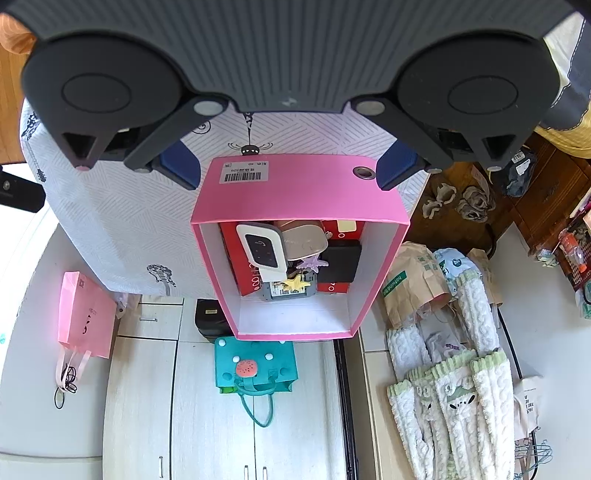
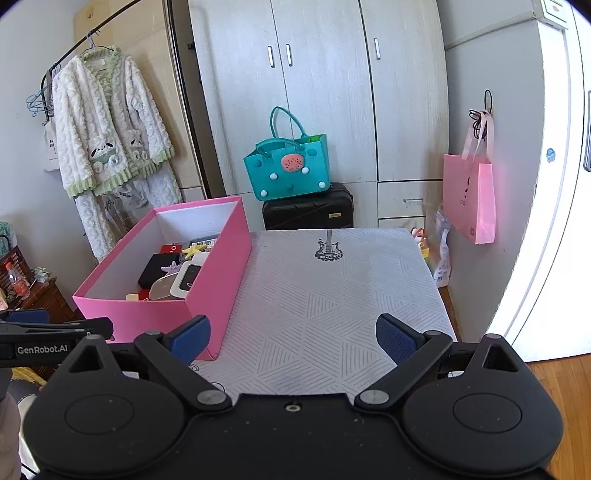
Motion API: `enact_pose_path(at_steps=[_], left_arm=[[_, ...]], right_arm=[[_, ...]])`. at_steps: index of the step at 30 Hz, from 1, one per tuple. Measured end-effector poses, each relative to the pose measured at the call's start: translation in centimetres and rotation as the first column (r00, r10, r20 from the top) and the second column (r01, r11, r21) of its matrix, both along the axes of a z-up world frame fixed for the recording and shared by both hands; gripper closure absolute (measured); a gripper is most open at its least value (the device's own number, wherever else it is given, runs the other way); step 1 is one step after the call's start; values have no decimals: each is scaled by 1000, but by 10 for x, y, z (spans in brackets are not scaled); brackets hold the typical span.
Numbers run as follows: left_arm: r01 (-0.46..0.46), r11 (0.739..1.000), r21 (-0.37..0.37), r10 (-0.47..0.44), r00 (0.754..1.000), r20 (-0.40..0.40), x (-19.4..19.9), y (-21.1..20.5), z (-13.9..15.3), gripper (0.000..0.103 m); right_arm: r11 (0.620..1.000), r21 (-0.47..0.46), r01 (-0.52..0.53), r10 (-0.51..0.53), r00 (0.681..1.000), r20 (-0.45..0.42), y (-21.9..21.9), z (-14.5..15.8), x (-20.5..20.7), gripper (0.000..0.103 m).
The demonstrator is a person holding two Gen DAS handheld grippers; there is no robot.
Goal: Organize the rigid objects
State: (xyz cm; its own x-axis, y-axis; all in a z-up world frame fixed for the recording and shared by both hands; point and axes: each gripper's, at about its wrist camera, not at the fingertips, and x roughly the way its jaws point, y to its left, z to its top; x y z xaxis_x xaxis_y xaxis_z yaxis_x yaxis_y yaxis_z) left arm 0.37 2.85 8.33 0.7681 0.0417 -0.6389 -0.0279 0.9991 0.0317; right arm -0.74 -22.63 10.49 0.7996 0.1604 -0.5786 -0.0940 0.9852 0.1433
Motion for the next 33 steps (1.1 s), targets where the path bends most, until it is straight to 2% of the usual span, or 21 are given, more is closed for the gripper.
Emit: enact_pose_path(at_steps=[19,27,33], left_arm=[[8,1000,10,-8,999,31,-8,-5,3,0],[13,999,50,-16,997,70,-16,-12,-6,0],[28,999,38,-31,996,79,-21,-14,-12,0]], right_arm=[[1000,-10,11,-11,1000,20,-6,-2,-6,5],[1000,-2,29,-29,997,74,-7,-7,-18,4],[1000,-9,29,-28,994,103,-3,-9,-23,4]])
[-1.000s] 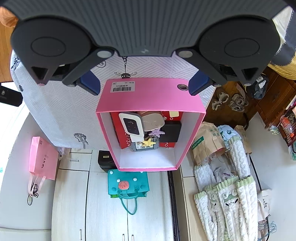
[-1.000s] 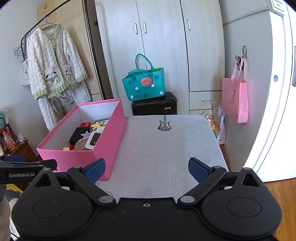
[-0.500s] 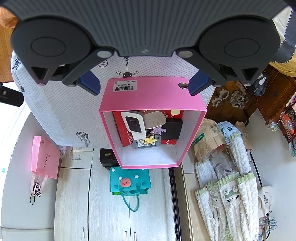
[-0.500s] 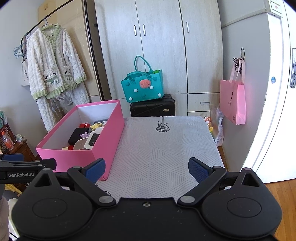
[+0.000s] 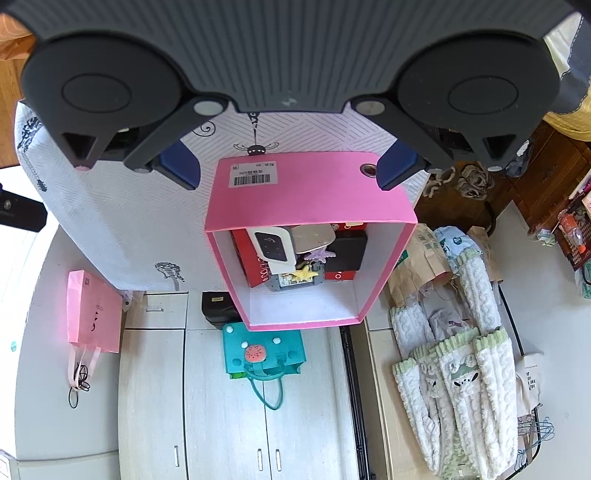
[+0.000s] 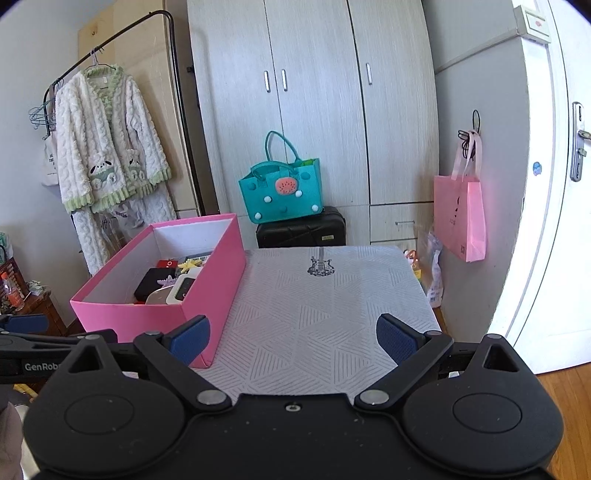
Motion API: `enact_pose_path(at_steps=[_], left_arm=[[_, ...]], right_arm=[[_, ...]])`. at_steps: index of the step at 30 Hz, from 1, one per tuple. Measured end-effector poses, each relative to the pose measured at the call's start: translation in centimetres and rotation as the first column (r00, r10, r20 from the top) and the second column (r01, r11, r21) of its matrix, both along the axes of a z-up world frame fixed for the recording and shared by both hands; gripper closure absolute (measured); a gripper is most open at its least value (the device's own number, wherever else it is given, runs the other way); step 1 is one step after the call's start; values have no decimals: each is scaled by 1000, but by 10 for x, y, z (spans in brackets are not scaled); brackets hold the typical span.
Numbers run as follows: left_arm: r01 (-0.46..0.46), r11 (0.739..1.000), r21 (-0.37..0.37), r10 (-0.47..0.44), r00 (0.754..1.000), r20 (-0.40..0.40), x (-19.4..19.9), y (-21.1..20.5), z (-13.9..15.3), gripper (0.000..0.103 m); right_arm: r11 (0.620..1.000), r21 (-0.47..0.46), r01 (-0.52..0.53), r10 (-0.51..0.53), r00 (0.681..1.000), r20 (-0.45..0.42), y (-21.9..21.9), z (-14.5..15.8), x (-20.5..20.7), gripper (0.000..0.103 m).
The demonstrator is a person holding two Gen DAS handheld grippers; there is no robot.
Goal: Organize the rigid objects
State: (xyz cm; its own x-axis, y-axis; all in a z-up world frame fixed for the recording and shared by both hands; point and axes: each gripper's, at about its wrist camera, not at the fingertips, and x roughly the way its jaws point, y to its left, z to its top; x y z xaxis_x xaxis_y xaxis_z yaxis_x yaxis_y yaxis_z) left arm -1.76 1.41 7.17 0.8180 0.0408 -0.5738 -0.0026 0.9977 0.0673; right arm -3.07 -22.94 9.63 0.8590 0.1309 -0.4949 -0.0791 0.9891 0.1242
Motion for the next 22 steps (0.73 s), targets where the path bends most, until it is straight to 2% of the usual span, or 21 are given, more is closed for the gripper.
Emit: enact_pose_path(at_steps=[10,22], left_arm=[[-5,1000,4,5,999,34,-8,0,1,0],[-9,1000,8,9,999,52,-10,-1,1,0]], right_arm=[[999,-32,-9,10,999,52,6,0,-9,2],[999,-35,1,0,999,51,7,-1,-9,2]])
